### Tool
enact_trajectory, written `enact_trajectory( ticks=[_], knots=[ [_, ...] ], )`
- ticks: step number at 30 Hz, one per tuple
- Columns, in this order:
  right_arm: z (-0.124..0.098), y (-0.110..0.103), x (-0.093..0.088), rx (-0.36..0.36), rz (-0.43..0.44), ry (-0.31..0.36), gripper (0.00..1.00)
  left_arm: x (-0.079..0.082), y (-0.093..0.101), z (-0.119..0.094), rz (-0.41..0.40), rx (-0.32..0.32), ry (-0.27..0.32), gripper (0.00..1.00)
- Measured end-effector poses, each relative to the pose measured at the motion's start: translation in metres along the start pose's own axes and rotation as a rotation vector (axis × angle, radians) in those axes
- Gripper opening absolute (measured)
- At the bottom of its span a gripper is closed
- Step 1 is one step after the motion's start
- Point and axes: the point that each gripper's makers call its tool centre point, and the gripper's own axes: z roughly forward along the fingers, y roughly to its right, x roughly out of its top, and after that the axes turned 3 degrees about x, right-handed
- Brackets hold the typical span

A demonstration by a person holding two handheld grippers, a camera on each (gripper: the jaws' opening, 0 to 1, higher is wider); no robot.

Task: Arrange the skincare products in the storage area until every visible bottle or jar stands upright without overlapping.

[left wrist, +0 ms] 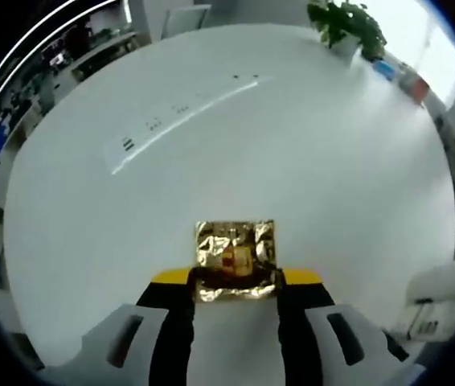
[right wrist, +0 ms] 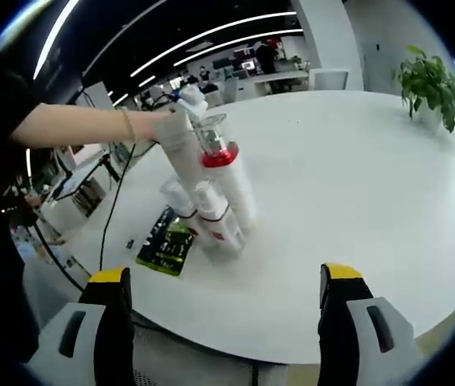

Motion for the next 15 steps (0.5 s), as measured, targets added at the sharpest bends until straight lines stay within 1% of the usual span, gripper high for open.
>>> enact_trajectory(
  ticks=[7,11,15],
  knots=[
    [-0.0001,-0.0006,0.0004,0.006,0.002,0.004,0.97,0.0007,0.0025,-0.0046,0.004,-0.012,0.014,0.39],
    [-0.0001,-0.0011,0.0005,0.011,0.004,0.006,0.97,0.0013,-0.0014,-0.0033,0.009,-0.011,0.023,0.39],
    [-0.0002,-0.0015,0.0006,0.011,0.001,0.007,0.97,0.0045,-0.0018,-0.0098,0.021,-0.011,0.037,0.39]
  ],
)
